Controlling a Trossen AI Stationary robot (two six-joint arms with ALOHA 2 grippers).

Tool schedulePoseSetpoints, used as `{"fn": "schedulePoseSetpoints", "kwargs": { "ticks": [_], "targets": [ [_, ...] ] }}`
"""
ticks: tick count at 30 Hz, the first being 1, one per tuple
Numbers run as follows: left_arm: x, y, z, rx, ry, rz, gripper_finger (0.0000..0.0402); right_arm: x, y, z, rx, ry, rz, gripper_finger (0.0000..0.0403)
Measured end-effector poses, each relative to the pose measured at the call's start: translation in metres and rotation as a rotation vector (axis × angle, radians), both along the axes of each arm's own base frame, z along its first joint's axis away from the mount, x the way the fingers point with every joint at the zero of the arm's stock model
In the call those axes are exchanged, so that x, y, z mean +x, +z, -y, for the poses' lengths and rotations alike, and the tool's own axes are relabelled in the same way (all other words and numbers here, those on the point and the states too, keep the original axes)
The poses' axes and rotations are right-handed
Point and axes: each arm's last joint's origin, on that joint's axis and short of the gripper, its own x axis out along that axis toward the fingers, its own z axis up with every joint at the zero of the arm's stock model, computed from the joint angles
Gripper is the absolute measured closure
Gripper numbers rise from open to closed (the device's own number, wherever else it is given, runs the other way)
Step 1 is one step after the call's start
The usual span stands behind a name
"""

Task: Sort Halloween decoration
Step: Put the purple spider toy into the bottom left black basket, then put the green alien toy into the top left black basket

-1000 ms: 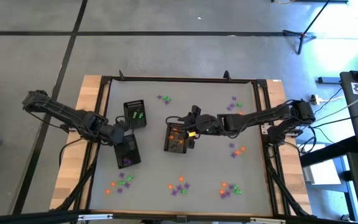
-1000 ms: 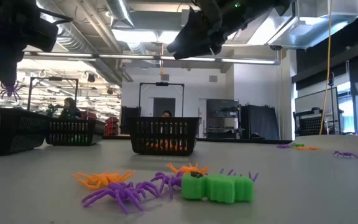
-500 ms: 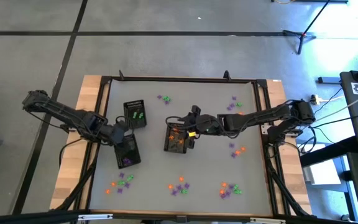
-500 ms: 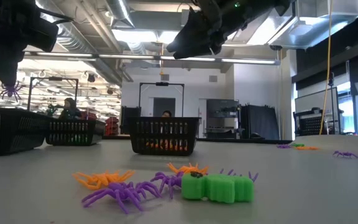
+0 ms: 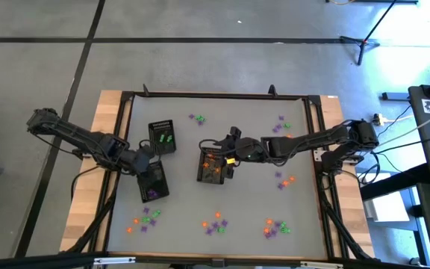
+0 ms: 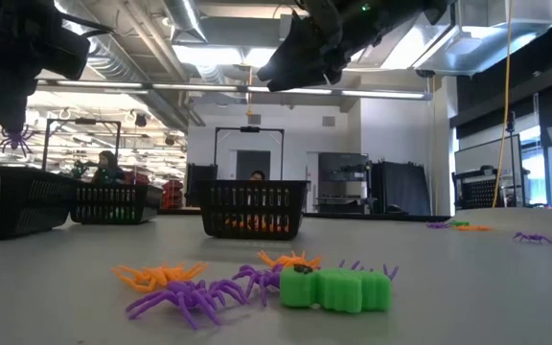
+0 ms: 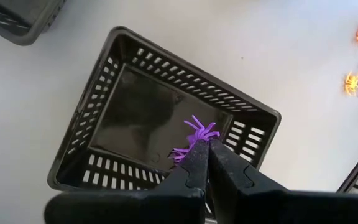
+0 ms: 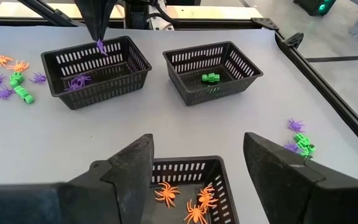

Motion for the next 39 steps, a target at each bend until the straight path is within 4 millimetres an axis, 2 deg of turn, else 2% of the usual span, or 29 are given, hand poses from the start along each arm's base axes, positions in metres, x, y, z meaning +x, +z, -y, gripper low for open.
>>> {"fn": "schedulePoseSetpoints", "kwargs": {
  "ticks": [5,12,30,33,39],
  "targets": [
    [-0.0002,0.0002,0.0016,-0.029,-0.067,-0.005,0.0401,0.0001,-0.0001,0.0000,0.000,0.000,0.000,0.0157],
    [0.0051,0.0033,0.0044,-0.004,-0.225,0.079,0.0401,0.0001,-0.0001,0.0000,0.001,0.000,0.000,0.0157],
    [0.0050,0.0034,0.0046,-0.005,-0.249,0.081,0.0400,0.0001,-0.0004,0.0000,0.001,-0.001,-0.002,0.0157],
    [0.0068,0.0044,0.0052,0.010,-0.288,0.111,0.0378,0.0001,-0.0004,0.0000,0.001,-0.001,-0.002,0.0157],
    [0.0085,0.0055,0.0057,0.042,-0.347,0.145,0.0304,0.0001,-0.0004,0.0000,0.001,-0.001,-0.002,0.0157]
  ]
}}
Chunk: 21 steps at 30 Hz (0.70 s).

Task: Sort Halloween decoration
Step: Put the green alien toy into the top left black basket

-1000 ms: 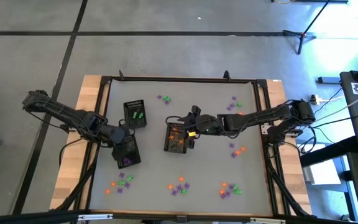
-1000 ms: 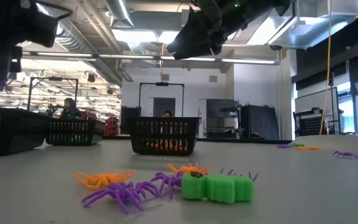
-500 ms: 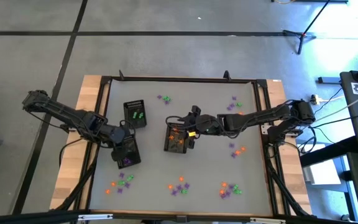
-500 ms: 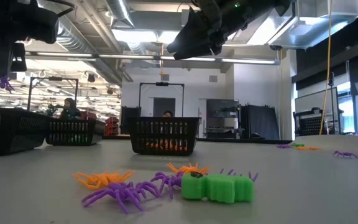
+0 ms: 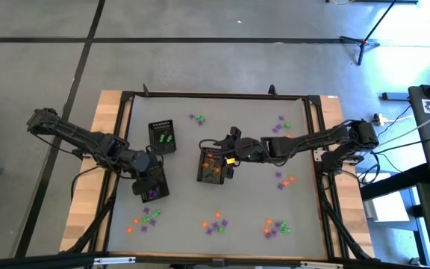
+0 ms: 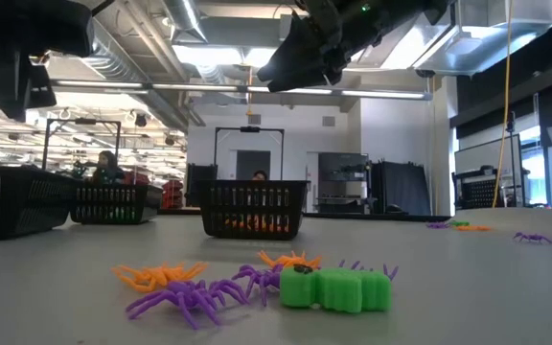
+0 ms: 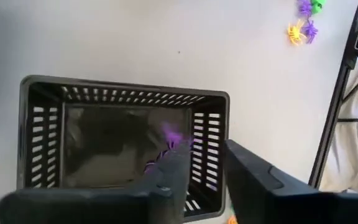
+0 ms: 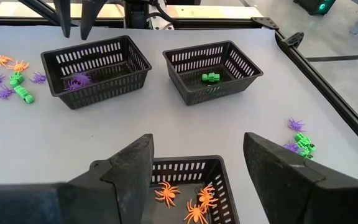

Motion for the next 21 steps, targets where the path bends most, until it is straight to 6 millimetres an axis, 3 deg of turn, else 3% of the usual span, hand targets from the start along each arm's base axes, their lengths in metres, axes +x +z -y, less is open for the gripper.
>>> {"fn": "schedulePoseSetpoints", "kwargs": {
  "ticks": [4,17,21],
  "targets": [
    [0.0007,-0.0001,-0.0021,0.062,0.043,0.021,0.0285,-0.0001,-0.0001,0.0000,0.000,0.000,-0.001,0.0157],
    [0.0013,0.0000,-0.0036,0.102,0.074,0.035,0.0286,0.0001,0.0002,0.0000,0.000,-0.001,0.004,0.0157],
    [0.0065,0.0033,-0.0063,0.128,0.265,0.110,0.0286,0.0001,0.0001,0.0000,0.000,-0.001,0.003,0.0157]
  ]
}}
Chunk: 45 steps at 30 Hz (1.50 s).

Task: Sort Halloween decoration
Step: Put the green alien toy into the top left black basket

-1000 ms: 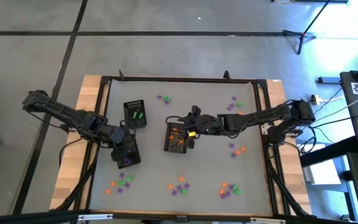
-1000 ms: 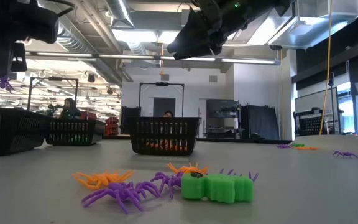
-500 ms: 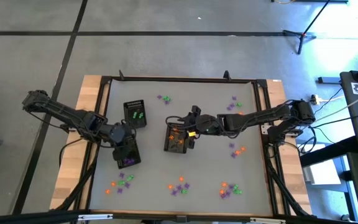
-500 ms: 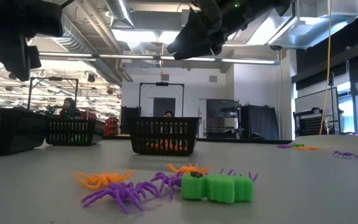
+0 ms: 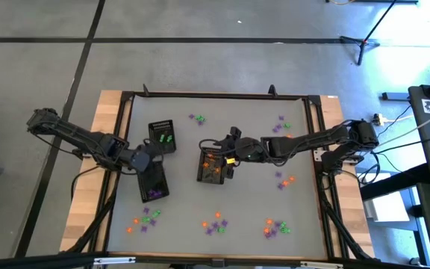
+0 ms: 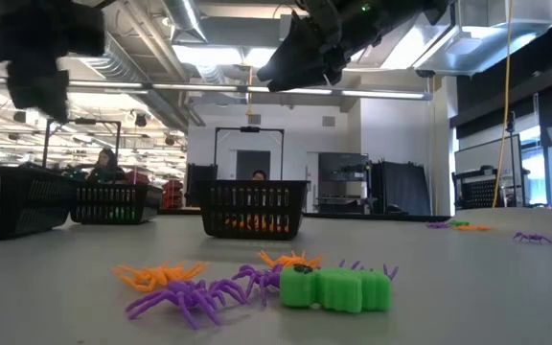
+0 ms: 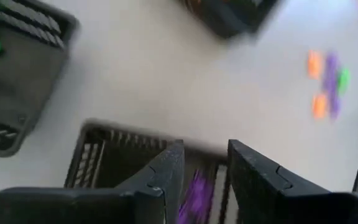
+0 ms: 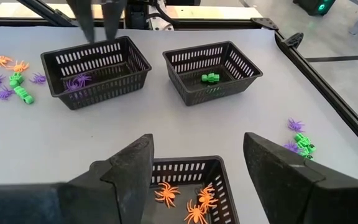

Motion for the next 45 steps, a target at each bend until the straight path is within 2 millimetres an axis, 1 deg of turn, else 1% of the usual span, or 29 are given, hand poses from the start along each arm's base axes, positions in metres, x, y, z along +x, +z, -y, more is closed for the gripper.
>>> {"fn": "schedulePoseSetpoints", "kwargs": {
  "ticks": [3,5,7,11,15,18,20,22,24,26,30,34,38,42,45],
  "targets": [
    [0.006,0.006,-0.004,0.112,0.155,0.123,0.0286,0.000,0.000,0.000,0.000,0.000,0.000,0.0157],
    [0.010,0.011,-0.006,0.150,0.265,0.217,0.0286,0.000,0.000,0.000,0.000,0.000,0.001,0.0157],
    [0.014,0.015,-0.007,0.161,0.339,0.299,0.0286,0.000,0.000,0.000,0.000,-0.001,0.001,0.0157],
    [0.019,0.023,-0.006,0.129,0.371,0.394,0.0286,0.000,0.000,0.000,0.000,-0.001,0.001,0.0157],
    [0.021,0.025,-0.006,0.120,0.376,0.427,0.0286,0.001,-0.001,0.000,-0.001,-0.002,0.000,0.0157],
    [0.021,0.025,-0.006,0.193,0.300,0.399,0.0286,0.004,-0.006,0.000,-0.001,-0.002,-0.007,0.0157],
    [0.022,0.025,-0.004,0.211,0.176,0.372,0.0286,0.007,-0.011,-0.001,0.000,0.000,-0.007,0.0157],
    [0.023,0.026,0.000,0.176,0.027,0.353,0.0286,0.009,-0.017,-0.001,-0.003,-0.001,-0.029,0.0157],
    [0.024,0.034,0.006,0.116,-0.097,0.373,0.0286,0.011,-0.022,-0.001,-0.005,-0.001,-0.043,0.0157],
    [0.023,0.042,0.011,0.070,-0.193,0.388,0.0286,0.011,-0.023,-0.001,-0.006,-0.001,-0.043,0.0157],
    [0.022,0.055,0.024,0.067,-0.305,0.415,0.0286,0.011,-0.020,-0.001,-0.005,0.001,-0.026,0.0157],
    [0.029,0.052,0.043,0.077,-0.371,0.334,0.0286,0.011,-0.018,-0.001,0.000,0.008,-0.016,0.0157],
    [0.045,0.044,0.066,0.082,-0.389,0.212,0.0286,0.011,-0.018,-0.001,-0.004,0.010,-0.021,0.0157],
    [0.061,0.034,0.084,0.118,-0.360,-0.030,0.0286,0.006,-0.009,-0.001,0.000,0.016,-0.008,0.0157],
    [0.069,0.024,0.091,0.166,-0.309,-0.239,0.0286,-0.001,0.001,-0.003,0.029,0.059,-0.007,0.0157]
  ]
}}
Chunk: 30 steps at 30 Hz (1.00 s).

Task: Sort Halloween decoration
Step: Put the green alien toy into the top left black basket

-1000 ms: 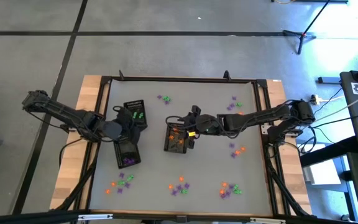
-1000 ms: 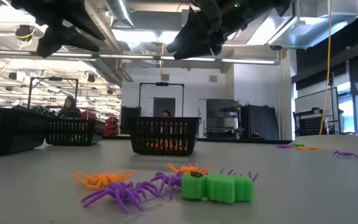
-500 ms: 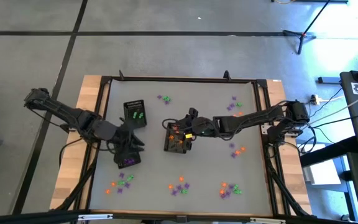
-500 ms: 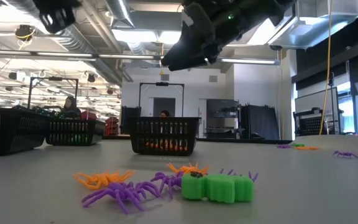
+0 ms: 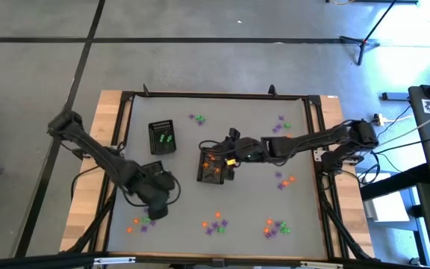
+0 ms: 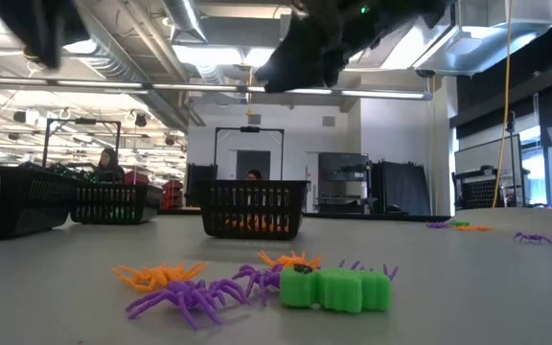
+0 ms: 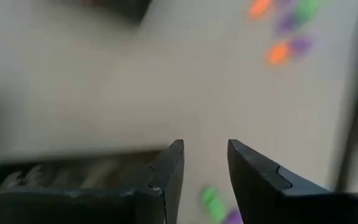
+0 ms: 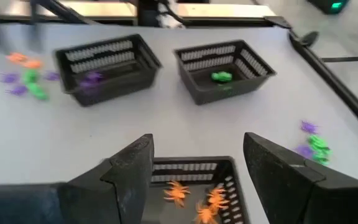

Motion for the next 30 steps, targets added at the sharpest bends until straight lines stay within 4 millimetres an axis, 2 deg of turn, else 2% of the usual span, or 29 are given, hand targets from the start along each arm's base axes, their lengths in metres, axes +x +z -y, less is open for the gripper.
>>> {"fn": "schedulePoseSetpoints", "kwargs": {
  "ticks": [5,11,16,26,30],
  "targets": [
    [0.006,-0.019,0.007,0.017,0.110,-0.160,0.0286,-0.018,0.017,-0.010,-0.009,0.023,-0.026,0.0157],
    [0.008,-0.030,0.018,-0.069,0.111,-0.237,0.0286,-0.035,0.028,-0.033,-0.073,-0.002,-0.028,0.0157],
    [0.006,-0.029,0.028,-0.159,0.136,-0.244,0.0286,-0.040,0.029,-0.052,-0.099,-0.014,-0.013,0.0157],
    [-0.004,-0.025,0.060,-0.232,0.069,-0.141,0.0286,-0.039,0.024,-0.059,-0.008,-0.062,-0.010,0.0157],
    [-0.008,-0.034,0.073,-0.203,0.064,-0.125,0.0286,-0.037,0.023,-0.063,0.007,-0.068,0.002,0.0157]
  ]
}}
